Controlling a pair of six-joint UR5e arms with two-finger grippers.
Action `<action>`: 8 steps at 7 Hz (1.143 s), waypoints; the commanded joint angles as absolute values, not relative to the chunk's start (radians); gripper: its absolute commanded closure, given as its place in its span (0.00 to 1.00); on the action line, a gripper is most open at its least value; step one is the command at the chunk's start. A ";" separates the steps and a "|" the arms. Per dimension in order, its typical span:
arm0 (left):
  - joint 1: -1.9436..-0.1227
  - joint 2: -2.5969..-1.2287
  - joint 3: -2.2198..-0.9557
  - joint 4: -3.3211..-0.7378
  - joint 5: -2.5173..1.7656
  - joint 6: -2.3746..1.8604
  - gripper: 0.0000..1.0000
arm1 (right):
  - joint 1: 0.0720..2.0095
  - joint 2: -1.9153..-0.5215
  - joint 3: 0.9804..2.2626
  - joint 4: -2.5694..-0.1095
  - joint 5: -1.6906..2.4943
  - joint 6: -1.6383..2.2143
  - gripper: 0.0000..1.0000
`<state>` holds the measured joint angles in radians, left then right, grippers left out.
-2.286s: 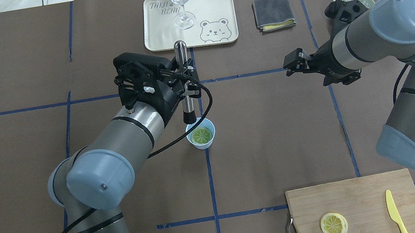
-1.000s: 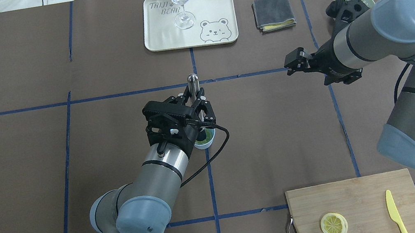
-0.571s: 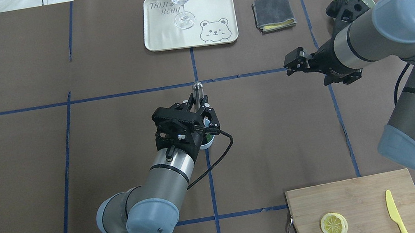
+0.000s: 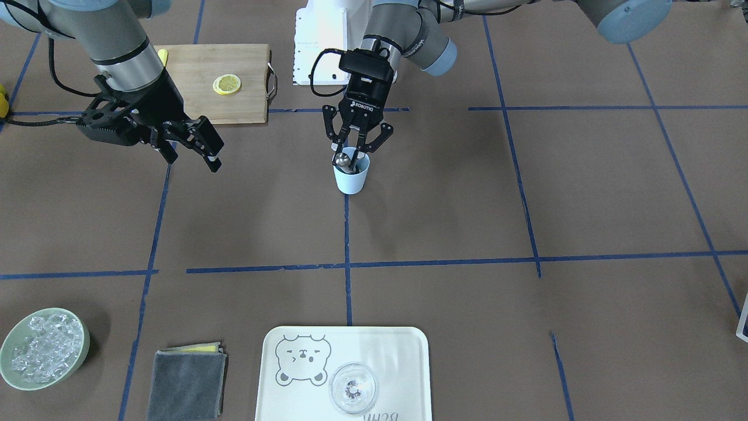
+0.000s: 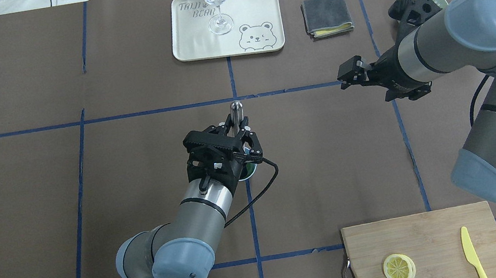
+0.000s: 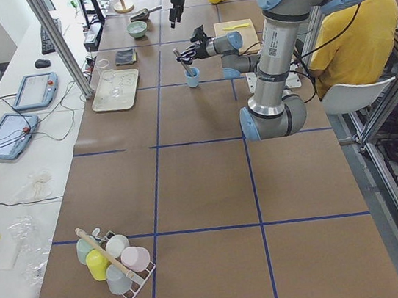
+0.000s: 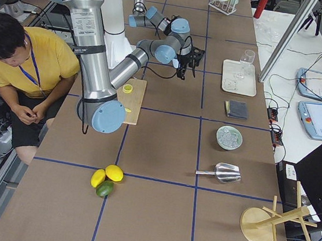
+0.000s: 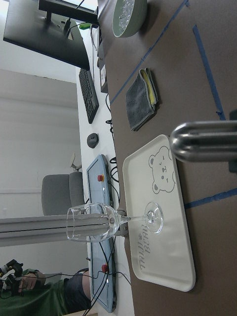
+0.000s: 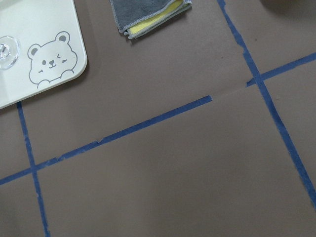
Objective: Squeeze lemon into cup
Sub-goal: 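Lower the muddler into the cup with the left gripper and press the lemon, then lift the muddler out of the cup with the left gripper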
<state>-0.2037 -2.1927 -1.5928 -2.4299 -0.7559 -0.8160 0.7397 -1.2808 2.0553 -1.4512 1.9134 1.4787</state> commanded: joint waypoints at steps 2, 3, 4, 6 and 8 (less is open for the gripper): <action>-0.204 -2.207 -1.632 -2.430 -0.761 -0.725 1.00 | 0.738 -1.272 2.054 -1.451 1.911 1.480 0.00; -0.206 -2.209 -1.661 -2.430 -0.762 -0.701 1.00 | 0.738 -1.270 2.057 -1.451 1.911 1.482 0.00; -0.224 -2.223 -1.708 -2.430 -0.764 -0.630 1.00 | 0.738 -1.272 2.065 -1.453 1.911 1.483 0.00; -0.288 -2.244 -1.776 -2.419 -0.887 -0.565 1.00 | 0.739 -1.273 2.068 -1.453 1.911 1.485 0.00; -0.340 -2.218 -1.833 -2.413 -0.989 -0.566 1.00 | 0.739 -1.285 2.086 -1.453 1.911 1.488 0.00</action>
<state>-0.3100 -2.2323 -1.8073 -2.4168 -0.9456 -0.5698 0.7392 -1.2800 2.0777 -1.4527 1.9113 1.4854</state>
